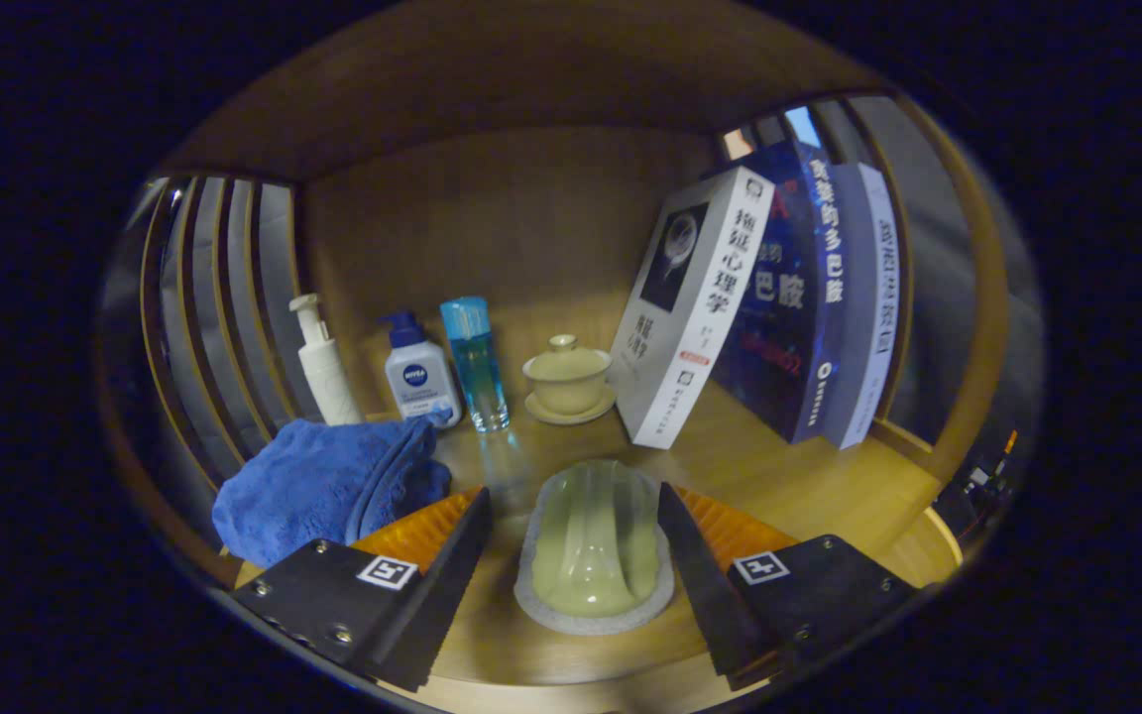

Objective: Pull open the drawer, take out the items inside it, and place them on the countertop above the cabinet.

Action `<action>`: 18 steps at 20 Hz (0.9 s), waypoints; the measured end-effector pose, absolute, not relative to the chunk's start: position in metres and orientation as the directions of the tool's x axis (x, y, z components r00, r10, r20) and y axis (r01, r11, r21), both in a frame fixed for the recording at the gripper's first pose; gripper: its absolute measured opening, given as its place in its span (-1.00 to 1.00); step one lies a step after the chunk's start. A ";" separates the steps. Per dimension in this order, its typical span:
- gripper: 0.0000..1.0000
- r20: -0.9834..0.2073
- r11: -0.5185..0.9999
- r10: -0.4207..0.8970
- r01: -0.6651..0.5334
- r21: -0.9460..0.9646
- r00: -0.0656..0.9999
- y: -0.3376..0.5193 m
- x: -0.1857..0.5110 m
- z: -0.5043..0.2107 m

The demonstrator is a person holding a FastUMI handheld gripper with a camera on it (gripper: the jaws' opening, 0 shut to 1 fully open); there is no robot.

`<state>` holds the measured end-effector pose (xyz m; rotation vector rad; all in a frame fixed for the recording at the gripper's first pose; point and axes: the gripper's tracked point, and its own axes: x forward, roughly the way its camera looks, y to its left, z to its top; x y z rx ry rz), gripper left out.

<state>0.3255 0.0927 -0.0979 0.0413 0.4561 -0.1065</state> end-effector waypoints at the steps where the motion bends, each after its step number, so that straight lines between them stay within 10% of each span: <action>1: 1.00 -0.434 0.994 -0.084 0.108 0.031 0.897 0.094 0.323 -0.090; 18: 1.00 -0.209 0.994 -0.016 -0.007 -0.109 0.978 0.085 0.124 0.081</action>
